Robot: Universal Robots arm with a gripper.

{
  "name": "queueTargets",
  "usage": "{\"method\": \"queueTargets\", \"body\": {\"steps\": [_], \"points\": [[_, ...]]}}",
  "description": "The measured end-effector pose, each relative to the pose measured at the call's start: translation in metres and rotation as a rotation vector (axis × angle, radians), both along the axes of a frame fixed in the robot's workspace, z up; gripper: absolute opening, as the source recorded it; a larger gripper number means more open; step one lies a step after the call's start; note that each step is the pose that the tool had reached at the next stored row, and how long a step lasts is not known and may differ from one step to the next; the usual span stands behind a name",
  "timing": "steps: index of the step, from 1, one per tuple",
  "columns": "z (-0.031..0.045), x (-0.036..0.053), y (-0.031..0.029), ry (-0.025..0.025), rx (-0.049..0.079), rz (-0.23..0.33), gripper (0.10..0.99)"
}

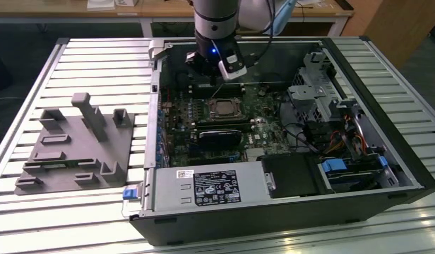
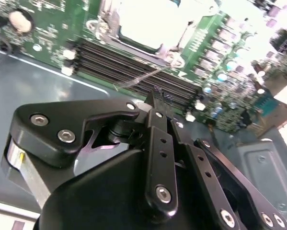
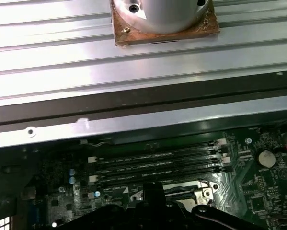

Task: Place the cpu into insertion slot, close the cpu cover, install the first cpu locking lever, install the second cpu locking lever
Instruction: 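Install the first cpu locking lever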

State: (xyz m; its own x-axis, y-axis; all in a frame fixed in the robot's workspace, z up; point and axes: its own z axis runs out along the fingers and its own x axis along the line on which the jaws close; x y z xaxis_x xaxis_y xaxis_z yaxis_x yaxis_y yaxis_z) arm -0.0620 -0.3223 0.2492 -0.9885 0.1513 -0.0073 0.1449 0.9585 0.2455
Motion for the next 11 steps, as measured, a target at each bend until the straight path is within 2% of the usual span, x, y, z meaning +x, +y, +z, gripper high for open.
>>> {"method": "queueTargets", "body": {"steps": [5, 11], "points": [[-0.0002, 0.0125, 0.0, 0.0002, 0.0, 0.0, 0.106], [-0.0002, 0.0131, 0.0, 0.0002, 0.0, 0.0, 0.106]]}}
